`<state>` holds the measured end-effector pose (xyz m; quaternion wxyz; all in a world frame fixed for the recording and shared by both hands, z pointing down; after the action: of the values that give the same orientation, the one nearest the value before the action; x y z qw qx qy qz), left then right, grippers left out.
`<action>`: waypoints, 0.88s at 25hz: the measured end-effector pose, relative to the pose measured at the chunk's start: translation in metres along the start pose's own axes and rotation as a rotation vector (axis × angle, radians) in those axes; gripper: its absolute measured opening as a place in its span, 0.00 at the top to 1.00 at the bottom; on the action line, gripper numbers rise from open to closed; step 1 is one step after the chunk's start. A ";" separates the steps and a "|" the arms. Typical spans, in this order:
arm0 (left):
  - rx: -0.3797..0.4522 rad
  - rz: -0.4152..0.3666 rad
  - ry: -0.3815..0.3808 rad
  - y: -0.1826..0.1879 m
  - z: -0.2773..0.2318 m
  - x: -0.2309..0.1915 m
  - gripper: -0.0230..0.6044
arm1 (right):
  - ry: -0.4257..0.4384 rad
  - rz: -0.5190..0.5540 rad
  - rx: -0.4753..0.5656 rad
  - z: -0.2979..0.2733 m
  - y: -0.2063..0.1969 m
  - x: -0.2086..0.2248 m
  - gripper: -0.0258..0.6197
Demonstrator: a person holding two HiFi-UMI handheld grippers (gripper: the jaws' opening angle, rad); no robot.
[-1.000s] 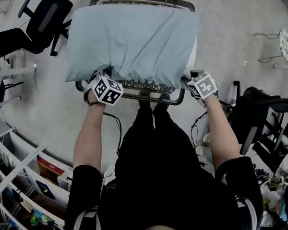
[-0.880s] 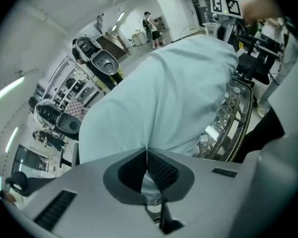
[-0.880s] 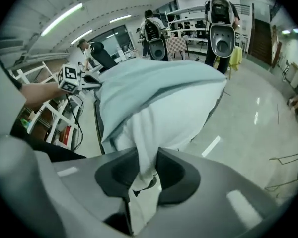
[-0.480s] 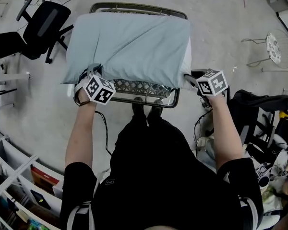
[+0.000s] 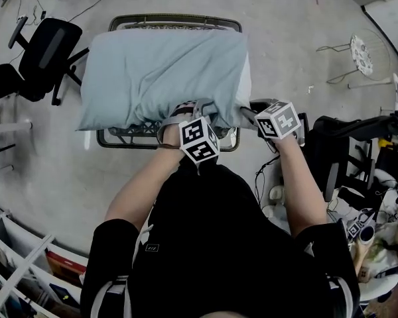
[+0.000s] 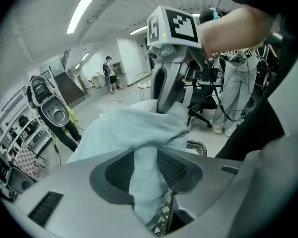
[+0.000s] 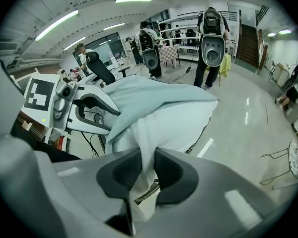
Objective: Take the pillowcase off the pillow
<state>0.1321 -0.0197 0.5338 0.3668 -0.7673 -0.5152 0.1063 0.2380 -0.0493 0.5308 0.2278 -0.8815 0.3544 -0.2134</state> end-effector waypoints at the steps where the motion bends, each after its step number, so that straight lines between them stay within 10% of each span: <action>1: -0.011 -0.015 -0.006 -0.002 -0.001 0.001 0.73 | -0.012 0.006 0.002 0.001 0.000 -0.001 0.83; 4: -0.049 -0.061 -0.012 -0.013 0.003 -0.001 0.93 | -0.045 0.008 0.015 0.002 0.000 -0.001 0.84; 14: -0.201 -0.147 0.015 -0.091 0.033 -0.029 0.95 | -0.045 -0.007 0.020 0.005 -0.004 0.004 0.86; 19: -0.221 -0.094 -0.028 -0.110 0.039 -0.024 0.95 | -0.021 -0.040 -0.007 0.002 -0.023 -0.007 0.86; 22: -0.163 0.070 -0.095 -0.094 0.035 -0.018 0.95 | 0.000 -0.060 -0.051 -0.005 -0.046 -0.010 0.82</action>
<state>0.0385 -0.0003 0.5682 0.2747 -0.8061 -0.5119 0.1130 0.2531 -0.0137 0.5580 0.1986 -0.8973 0.3330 -0.2111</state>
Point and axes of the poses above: the fingertips, and each gripper's own axes: z backward along the fingers, x to its right, y out of its top, the point moved 2 cm from there along z, backward along the fingers, and after that the axes turned 6 degrees about x, right-handed, at the moved point
